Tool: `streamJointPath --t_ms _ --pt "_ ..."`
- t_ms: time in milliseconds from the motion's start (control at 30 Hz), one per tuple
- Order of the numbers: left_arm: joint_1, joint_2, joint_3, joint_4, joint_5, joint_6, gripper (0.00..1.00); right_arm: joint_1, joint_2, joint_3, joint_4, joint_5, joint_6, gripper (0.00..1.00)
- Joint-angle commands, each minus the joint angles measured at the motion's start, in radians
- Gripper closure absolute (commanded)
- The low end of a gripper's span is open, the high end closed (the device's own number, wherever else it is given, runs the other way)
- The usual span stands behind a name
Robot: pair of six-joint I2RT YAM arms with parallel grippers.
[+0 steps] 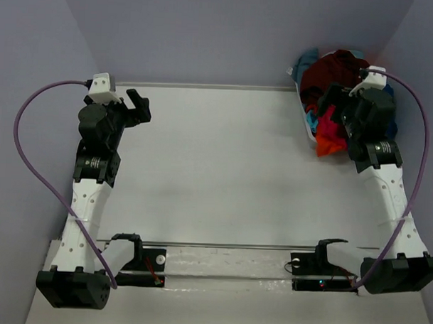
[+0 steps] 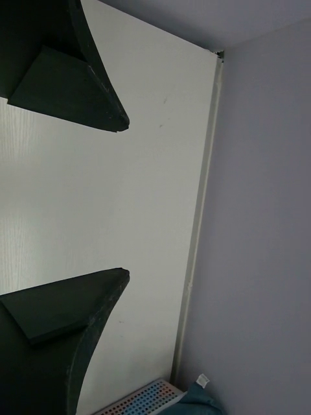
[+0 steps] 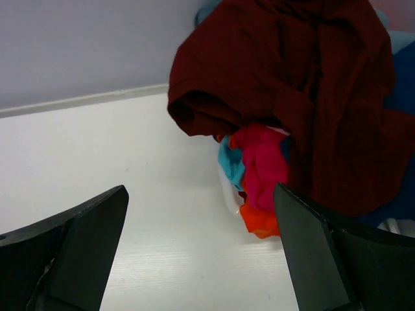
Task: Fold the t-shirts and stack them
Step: Grab crumpled tshirt from bin with the right arm
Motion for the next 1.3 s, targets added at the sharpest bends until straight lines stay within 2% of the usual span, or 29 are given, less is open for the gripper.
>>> streamJointPath --t_ms 0,233,467,600,767,900,933,967,1000,1033,1067,1100,1267 --pt "-0.005 -0.015 0.003 0.041 0.01 0.03 0.01 0.002 0.136 0.14 -0.079 0.129 -0.035 0.0" --pt "-0.005 -0.03 0.005 0.032 0.029 0.027 0.01 0.002 0.412 0.38 -0.11 0.232 -0.176 0.0" --pt "-0.005 -0.024 0.007 0.041 0.019 0.036 0.01 -0.021 0.661 0.616 -0.212 0.172 -0.216 0.0" --pt "-0.005 -0.013 0.01 0.043 0.016 0.046 0.01 -0.032 0.748 0.684 -0.175 0.212 -0.239 0.0" --pt "-0.014 0.006 0.023 0.041 0.006 0.057 0.01 -0.063 0.863 0.839 -0.259 0.121 -0.217 0.01" --pt "-0.014 0.022 0.036 0.04 0.004 0.059 0.01 -0.072 0.906 0.85 -0.247 0.14 -0.249 0.08" --pt "-0.014 0.028 0.043 0.035 0.001 0.06 0.01 -0.072 0.919 0.851 -0.248 0.138 -0.249 0.17" --pt "-0.014 0.031 0.045 0.035 -0.001 0.062 0.01 -0.072 0.92 0.836 -0.245 0.129 -0.246 0.21" --pt "-0.014 0.034 0.048 0.035 -0.002 0.063 0.01 -0.081 0.922 0.825 -0.233 0.121 -0.241 0.31" --pt "-0.014 0.042 0.056 0.032 -0.002 0.062 0.01 -0.081 0.919 0.799 -0.225 0.126 -0.237 0.48" --pt "-0.014 0.045 0.06 0.03 -0.004 0.062 0.01 -0.081 0.914 0.785 -0.213 0.15 -0.212 0.79" --pt "-0.014 0.046 0.066 0.03 -0.004 0.063 0.01 -0.081 0.907 0.768 -0.186 0.159 -0.207 0.91" --pt "-0.014 0.051 0.076 0.032 -0.007 0.06 0.01 -0.081 0.815 0.696 -0.109 0.118 -0.201 0.93"
